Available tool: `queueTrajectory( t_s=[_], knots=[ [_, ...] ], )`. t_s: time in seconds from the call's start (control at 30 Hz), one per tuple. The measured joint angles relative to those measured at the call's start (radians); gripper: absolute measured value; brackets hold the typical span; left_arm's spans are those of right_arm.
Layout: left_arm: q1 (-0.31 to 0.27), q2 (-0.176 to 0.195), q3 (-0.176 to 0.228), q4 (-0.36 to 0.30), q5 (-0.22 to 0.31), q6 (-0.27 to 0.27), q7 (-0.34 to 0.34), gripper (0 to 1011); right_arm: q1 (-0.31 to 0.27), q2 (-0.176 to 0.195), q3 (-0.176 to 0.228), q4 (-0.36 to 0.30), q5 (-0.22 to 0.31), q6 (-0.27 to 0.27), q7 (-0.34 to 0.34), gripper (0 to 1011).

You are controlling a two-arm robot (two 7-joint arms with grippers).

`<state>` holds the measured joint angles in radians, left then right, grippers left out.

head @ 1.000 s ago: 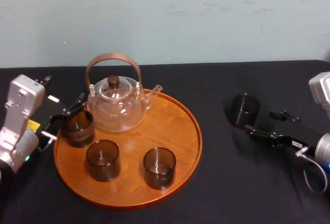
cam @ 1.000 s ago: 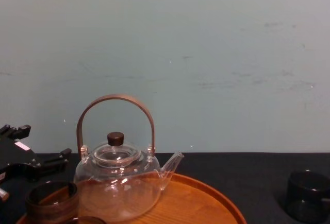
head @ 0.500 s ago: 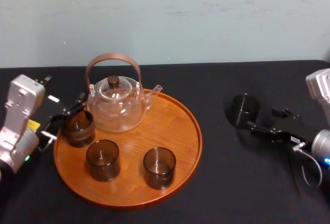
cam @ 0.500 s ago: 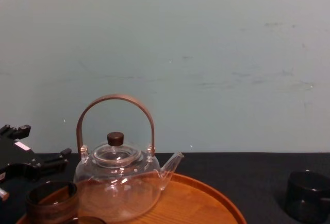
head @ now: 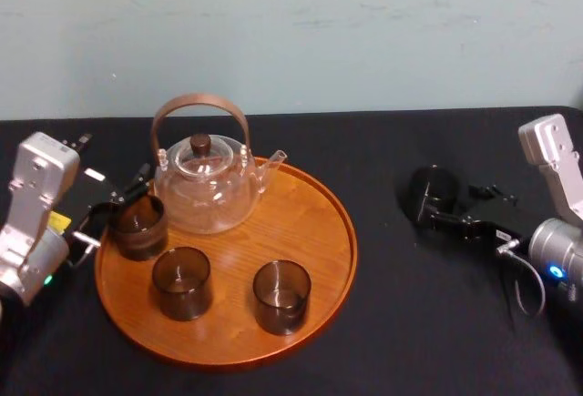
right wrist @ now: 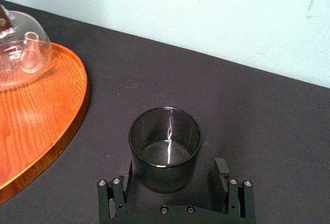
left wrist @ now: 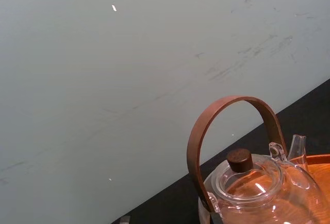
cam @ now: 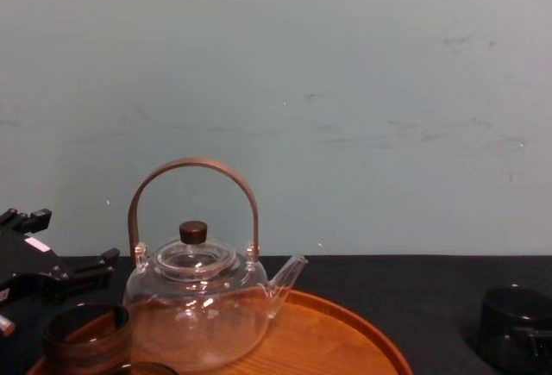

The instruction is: Pick up the glass from the table and place it on the tray.

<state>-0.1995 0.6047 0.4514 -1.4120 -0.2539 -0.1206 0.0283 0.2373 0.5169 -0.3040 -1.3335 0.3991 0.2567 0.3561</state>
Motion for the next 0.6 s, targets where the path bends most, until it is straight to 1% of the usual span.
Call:
queueTrajectory(
  t_s=[0.3, 0.6],
  knots=[
    [0.0, 0.0, 0.0, 0.0, 0.0, 0.0, 0.0, 1001, 0.027, -0.026, -0.011, 0.036, -0.028, -0.002, 0.017, 1002],
    [0.0, 0.0, 0.0, 0.0, 0.0, 0.0, 0.0, 1001, 0.044, -0.04, -0.019, 0.052, -0.045, -0.002, 0.033, 1002]
  ],
)
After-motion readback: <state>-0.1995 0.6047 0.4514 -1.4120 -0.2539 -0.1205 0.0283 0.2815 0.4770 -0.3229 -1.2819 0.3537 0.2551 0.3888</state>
